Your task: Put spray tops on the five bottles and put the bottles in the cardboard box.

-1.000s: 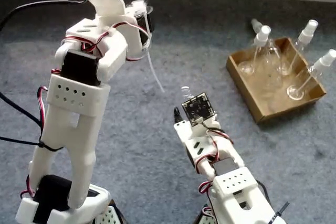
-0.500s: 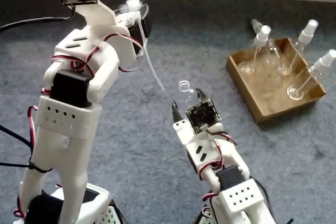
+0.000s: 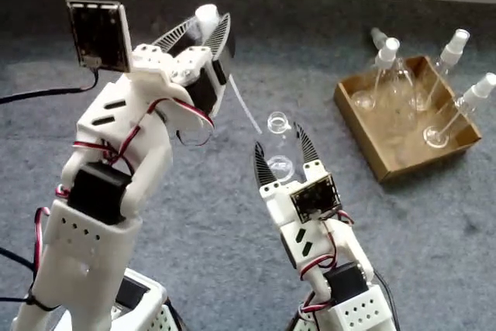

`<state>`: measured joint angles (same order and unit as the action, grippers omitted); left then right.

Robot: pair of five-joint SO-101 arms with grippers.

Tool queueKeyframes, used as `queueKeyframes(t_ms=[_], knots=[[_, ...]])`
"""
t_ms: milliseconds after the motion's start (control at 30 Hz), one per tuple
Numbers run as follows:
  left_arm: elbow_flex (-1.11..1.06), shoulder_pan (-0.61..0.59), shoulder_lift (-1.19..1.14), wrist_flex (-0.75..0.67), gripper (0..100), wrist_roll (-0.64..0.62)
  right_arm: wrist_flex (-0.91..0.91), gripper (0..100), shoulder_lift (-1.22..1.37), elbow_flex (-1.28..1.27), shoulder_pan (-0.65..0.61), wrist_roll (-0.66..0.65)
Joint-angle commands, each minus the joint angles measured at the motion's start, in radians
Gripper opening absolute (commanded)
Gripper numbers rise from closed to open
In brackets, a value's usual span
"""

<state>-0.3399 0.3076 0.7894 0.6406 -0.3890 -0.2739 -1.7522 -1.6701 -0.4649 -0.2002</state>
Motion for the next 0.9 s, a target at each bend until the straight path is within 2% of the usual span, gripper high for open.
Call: queueKeyframes(t_ms=[0, 333, 633, 733, 867], knots=[[-0.061, 0.065, 0.107, -0.103, 0, 0.014, -0.002, 17.6, -0.048, -0.058, -0.008, 0.003], [-0.186, 0.064, 0.128, -0.316, 0, 0.014, -0.004, 17.6, -0.087, -0.119, -0.03, 0.002], [-0.266, 0.067, 0.321, -0.328, 0, 0.015, -0.058, 17.6, -0.084, -0.127, -0.099, 0.002], [-0.283, 0.076, 0.341, -0.33, 0, 0.095, -0.059, 17.6, -0.084, -0.127, -0.099, 0.002], [-0.315, 0.148, 0.341, -0.33, 0, 0.186, -0.085, 17.6, -0.084, -0.127, -0.099, 0.002]])
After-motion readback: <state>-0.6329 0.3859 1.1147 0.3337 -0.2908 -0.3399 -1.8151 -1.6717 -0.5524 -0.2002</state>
